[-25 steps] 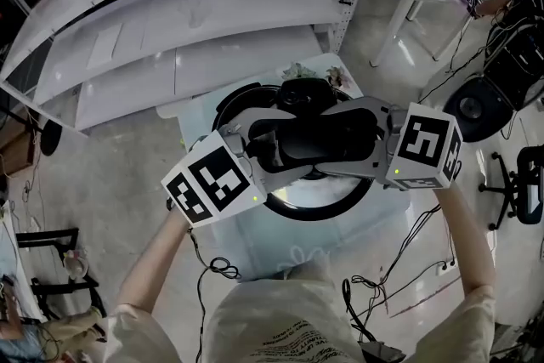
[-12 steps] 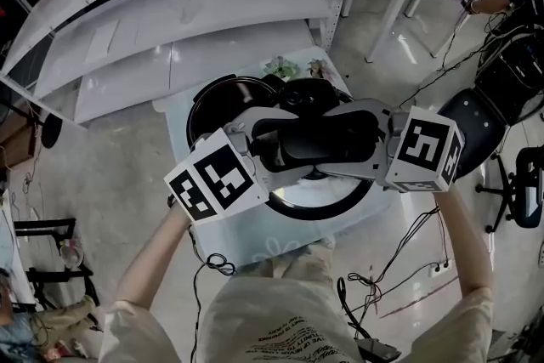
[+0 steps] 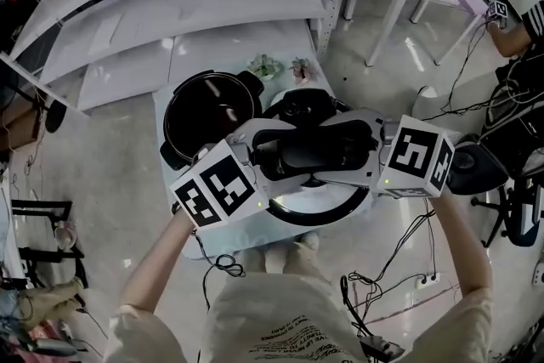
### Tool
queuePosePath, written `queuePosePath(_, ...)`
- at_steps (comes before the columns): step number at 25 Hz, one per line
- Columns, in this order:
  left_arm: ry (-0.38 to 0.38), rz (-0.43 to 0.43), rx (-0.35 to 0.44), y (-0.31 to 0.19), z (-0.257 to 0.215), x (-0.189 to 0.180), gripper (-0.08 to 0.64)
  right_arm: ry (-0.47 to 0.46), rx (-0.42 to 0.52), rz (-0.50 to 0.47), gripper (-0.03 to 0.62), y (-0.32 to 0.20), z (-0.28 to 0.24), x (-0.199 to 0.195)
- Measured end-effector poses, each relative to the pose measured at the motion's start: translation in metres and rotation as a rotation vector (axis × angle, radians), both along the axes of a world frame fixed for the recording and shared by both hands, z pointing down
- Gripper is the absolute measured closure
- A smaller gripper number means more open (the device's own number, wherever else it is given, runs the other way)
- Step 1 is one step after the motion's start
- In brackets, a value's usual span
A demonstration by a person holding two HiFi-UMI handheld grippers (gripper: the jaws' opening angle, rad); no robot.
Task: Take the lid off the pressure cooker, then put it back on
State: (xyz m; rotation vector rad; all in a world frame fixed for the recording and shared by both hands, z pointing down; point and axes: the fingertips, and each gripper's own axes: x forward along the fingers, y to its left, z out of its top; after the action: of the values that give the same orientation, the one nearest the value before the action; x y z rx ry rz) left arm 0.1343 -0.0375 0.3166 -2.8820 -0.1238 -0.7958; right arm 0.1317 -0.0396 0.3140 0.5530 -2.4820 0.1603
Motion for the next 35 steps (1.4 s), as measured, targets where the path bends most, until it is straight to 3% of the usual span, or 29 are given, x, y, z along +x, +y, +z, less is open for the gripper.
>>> queuePosePath(8,-0.036,-0.045,-0.012,0.024,0.022,0.028,0.278,-0.001,-0.013,-0.047,0.316,0.024,0.021,0.028)
queuePosePath(20,-0.125,-0.102,-0.081,0.045,0.103,0.029,0.278,-0.047,-0.073,-0.089,0.316,0.045,0.101,0.03)
queuePosePath(35,-0.183,-0.069,-0.094,0.022,0.204,0.025,0.278,-0.045,-0.096,-0.042,0.316,0.022,0.2,0.026)
